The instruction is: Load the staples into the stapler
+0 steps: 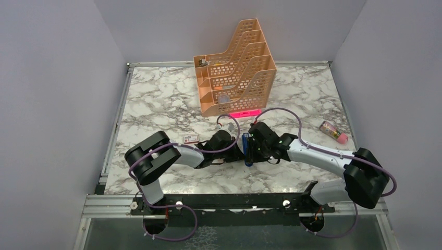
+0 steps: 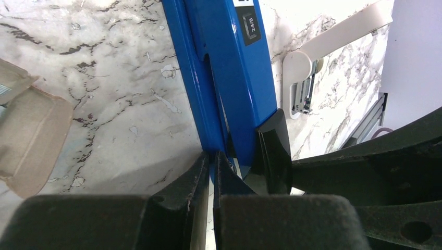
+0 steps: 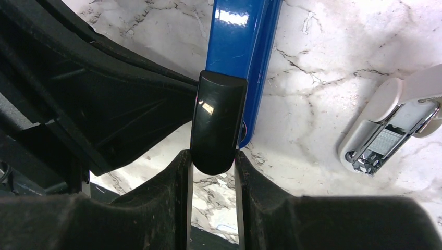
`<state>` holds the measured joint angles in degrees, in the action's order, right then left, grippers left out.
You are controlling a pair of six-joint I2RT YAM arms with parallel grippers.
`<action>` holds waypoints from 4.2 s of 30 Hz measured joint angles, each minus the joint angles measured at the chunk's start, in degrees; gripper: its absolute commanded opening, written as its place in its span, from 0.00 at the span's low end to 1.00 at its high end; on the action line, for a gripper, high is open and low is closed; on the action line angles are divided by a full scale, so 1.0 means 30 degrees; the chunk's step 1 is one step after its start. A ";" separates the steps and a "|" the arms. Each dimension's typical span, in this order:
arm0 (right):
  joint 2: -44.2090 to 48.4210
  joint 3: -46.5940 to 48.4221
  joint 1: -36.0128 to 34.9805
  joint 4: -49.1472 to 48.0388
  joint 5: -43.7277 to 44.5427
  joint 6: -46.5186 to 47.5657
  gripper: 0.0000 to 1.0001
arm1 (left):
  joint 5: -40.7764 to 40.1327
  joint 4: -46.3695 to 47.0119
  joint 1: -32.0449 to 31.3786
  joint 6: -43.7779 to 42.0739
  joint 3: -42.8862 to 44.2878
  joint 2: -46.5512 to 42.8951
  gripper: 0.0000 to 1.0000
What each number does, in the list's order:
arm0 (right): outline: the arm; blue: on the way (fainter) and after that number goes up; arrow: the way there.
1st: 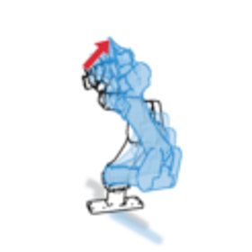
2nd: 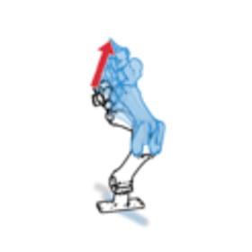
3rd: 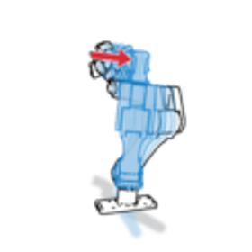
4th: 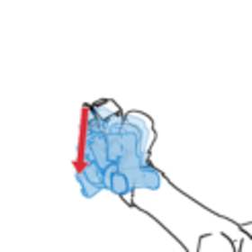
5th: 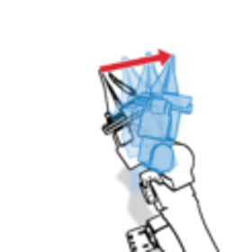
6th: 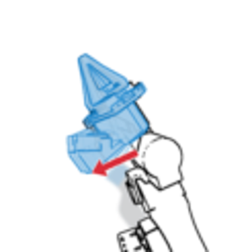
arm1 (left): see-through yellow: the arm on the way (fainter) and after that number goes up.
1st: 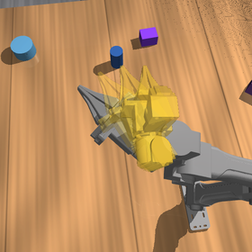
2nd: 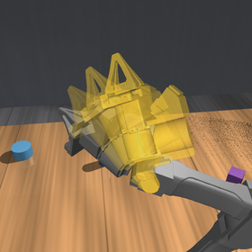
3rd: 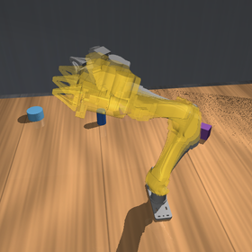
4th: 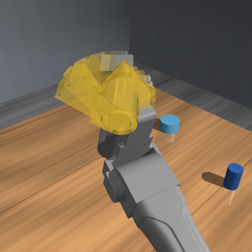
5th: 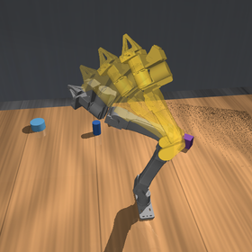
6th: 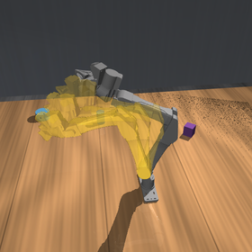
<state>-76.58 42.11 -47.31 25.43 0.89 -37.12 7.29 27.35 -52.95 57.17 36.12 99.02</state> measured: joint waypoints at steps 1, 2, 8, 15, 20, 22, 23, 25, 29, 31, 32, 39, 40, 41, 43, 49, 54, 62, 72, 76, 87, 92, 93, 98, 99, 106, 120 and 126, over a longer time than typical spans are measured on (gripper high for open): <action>-0.0080 0.0058 0.0000 0.0051 0.0029 -0.0131 0.26 | -0.0015 -0.0007 0.0000 -0.0007 0.0000 0.0000 0.07; -0.0131 0.0102 0.0000 0.0095 0.0051 -0.0197 0.26 | -0.0022 0.0000 0.0000 -0.0015 0.0000 0.0000 0.07; -0.0175 0.0357 -0.0022 0.0182 0.0474 -0.0685 0.39 | -0.0532 -0.0240 -0.0015 -0.0160 -0.0051 -0.0277 0.18; -0.0051 0.1421 -0.0102 0.0306 0.2215 -0.1042 0.60 | -0.2433 -0.3177 -0.0015 -0.0903 -0.0240 -0.2200 0.22; 0.1042 0.2106 -0.0007 0.0867 0.4648 -0.0918 0.67 | -0.3155 -0.4881 0.0022 -0.1530 -0.0364 -0.3315 0.24; 0.1494 0.2543 0.0226 0.1122 0.5610 -0.0648 0.68 | -0.3162 -0.5457 0.0022 -0.1807 -0.0372 -0.3876 0.28; 0.1698 0.2747 0.0437 0.1173 0.6047 -0.0481 0.69 | -0.3162 -0.5625 0.0022 -0.1938 -0.0364 -0.4189 0.30; 0.2025 0.3038 0.1144 0.1253 0.6805 -0.0102 0.72 | -0.3053 -0.5931 0.0022 -0.2368 -0.0270 -0.4947 0.34; 0.2382 0.3082 0.2798 0.1231 0.7854 0.0809 0.76 | -0.2120 -0.6222 0.0022 -0.3213 0.0940 -0.5836 0.43; 0.2331 0.2943 0.3468 0.1049 0.8058 0.1253 0.76 | -0.1217 -0.6062 0.0022 -0.3621 0.1880 -0.5865 0.45; 0.2237 0.2849 0.3701 0.0976 0.8072 0.1457 0.76 | -0.0954 -0.5960 0.0022 -0.3708 0.2127 -0.5858 0.45; 0.0765 0.1880 0.4801 0.0109 0.6921 0.2528 0.68 | 0.1122 -0.4940 -0.0328 -0.3934 0.4364 -0.3621 0.43; 0.0612 0.1770 0.4896 -0.0007 0.6725 0.2659 0.65 | 0.1202 -0.4881 -0.0430 -0.3927 0.4554 -0.3184 0.41; 0.0474 0.1676 0.4991 -0.0102 0.6513 0.2776 0.63 | 0.1253 -0.4881 -0.0539 -0.3912 0.4707 -0.2710 0.39; 0.0299 0.1486 0.5180 -0.0255 0.6164 0.2936 0.57 | 0.1290 -0.4889 -0.0750 -0.3730 0.5020 -0.1639 0.36; 0.0255 0.0962 0.5836 -0.0634 0.5027 0.3111 0.46 | 0.1297 -0.4561 -0.1115 -0.3126 0.5880 0.0481 0.34; 0.0255 0.0889 0.5938 -0.0641 0.4481 0.3089 0.39 | 0.1246 -0.4386 -0.1523 -0.2739 0.6900 0.1683 0.31; 0.0328 0.0707 0.5938 -0.0612 0.4291 0.2958 0.34 | 0.0233 -0.4524 -0.2222 -0.2302 0.7803 0.2936 0.26; 0.1078 0.0583 0.5938 -0.0532 0.4320 0.2477 0.32 | -0.1384 -0.5610 -0.2776 -0.2193 0.8612 0.4065 0.14; 0.1100 0.0583 0.5938 -0.0532 0.4320 0.2375 0.32 | -0.1902 -0.5763 -0.2856 -0.2193 0.8633 0.4065 0.14; 0.1100 0.0517 0.5938 -0.0532 0.4313 0.2353 0.31 | -0.2069 -0.6164 -0.2878 -0.2266 0.9071 0.4415 0.02; 0.1217 0.0335 0.5945 -0.0503 0.4269 0.2302 0.29 | -0.2113 -0.6258 -0.2885 -0.2288 0.9267 0.4583 0.01; 0.1268 0.0262 0.5967 -0.0459 0.4226 0.2237 0.28 | -0.2106 -0.6258 -0.2885 -0.2288 0.9289 0.4612 0.01; 0.1705 -0.0058 0.6084 -0.0430 0.3832 0.1960 0.26 | -0.2091 -0.6258 -0.2885 -0.2295 0.9391 0.4714 0.00; 0.1851 -0.0153 0.6105 -0.0430 0.3752 0.1894 0.26 | -0.2091 -0.6258 -0.2878 -0.2295 0.9398 0.4721 0.00; 0.2732 -0.0794 0.6280 -0.0452 0.2827 0.1654 0.26 | -0.2076 -0.6484 -0.2878 -0.2433 0.9610 0.4801 0.00; 0.4510 -0.2237 0.6288 0.0590 0.0882 0.0925 0.34 | -0.2069 -0.6572 -0.2878 -0.2739 0.9697 0.4823 0.01; 0.4524 -0.3177 0.6237 0.1545 -0.0313 -0.0211 0.42 | -0.2157 -0.6098 -0.2878 -0.2856 0.9704 0.4969 0.04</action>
<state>-63.00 32.58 -28.60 30.06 -0.05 -37.76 0.82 9.06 -61.58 48.60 65.23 113.93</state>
